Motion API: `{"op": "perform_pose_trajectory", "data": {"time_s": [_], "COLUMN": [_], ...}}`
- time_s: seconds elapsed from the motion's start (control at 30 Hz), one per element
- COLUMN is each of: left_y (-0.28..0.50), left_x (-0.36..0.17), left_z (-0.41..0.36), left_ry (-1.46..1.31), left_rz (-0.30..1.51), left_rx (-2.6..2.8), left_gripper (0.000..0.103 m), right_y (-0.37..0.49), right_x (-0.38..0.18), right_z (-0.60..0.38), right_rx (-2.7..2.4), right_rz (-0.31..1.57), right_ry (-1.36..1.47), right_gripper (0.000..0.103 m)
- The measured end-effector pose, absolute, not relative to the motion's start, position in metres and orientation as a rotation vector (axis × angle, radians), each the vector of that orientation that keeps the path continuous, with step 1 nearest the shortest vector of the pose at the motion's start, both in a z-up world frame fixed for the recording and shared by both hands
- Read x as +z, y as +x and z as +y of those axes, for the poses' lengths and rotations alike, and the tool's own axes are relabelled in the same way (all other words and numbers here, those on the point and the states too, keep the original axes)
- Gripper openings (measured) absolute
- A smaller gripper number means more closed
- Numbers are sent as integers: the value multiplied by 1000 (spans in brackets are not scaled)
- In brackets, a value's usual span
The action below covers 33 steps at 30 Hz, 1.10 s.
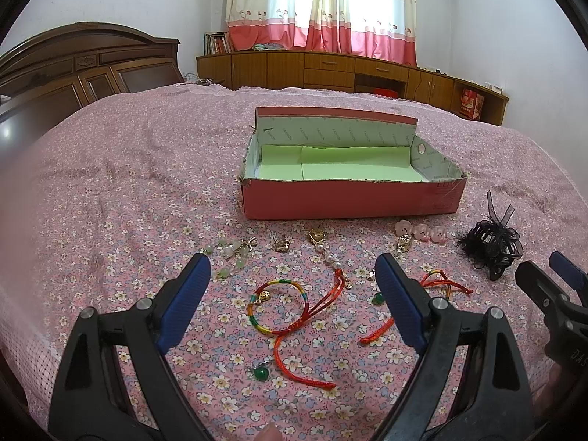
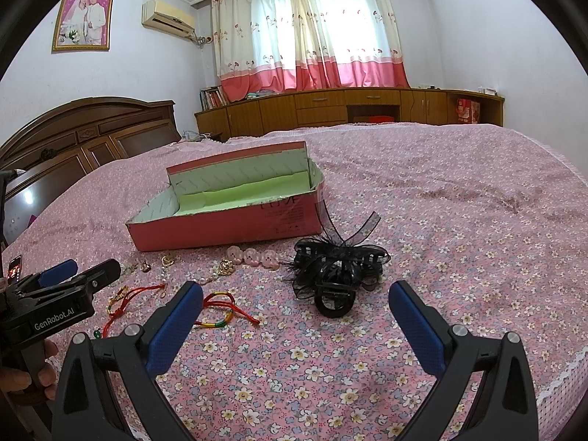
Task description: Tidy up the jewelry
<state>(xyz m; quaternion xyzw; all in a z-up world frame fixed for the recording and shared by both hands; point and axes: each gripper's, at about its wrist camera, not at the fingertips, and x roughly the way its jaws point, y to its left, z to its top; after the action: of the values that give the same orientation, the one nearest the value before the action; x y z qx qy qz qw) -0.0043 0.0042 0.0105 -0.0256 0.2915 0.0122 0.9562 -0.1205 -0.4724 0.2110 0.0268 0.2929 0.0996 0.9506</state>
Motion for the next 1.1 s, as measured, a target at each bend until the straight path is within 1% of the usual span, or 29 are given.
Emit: {"op": "perform_pose_trajectory", "data": {"time_s": [0.37, 0.4, 0.77, 0.93, 1.1], "left_y": [-8, -9, -12, -8, 2], "left_x": [14, 15, 17, 12, -3], "left_z": [5, 5, 23, 32, 35], "left_ry": [-52, -51, -59, -66, -94], "left_rz": [584, 583, 598, 637, 727], "left_rx": [28, 29, 53, 55, 21], "left_gripper": [84, 84, 84, 84, 84], "right_y": [-122, -121, -124, -120, -114], "right_x": [210, 218, 225, 226, 223], "right_z": [-470, -474, -482, -487, -492], "right_rx": [201, 201, 186, 177, 167], "right_rz": [591, 589, 572, 583, 605], "right_ry": [56, 59, 67, 76, 83], "right_gripper": [103, 103, 103, 103, 103]}}
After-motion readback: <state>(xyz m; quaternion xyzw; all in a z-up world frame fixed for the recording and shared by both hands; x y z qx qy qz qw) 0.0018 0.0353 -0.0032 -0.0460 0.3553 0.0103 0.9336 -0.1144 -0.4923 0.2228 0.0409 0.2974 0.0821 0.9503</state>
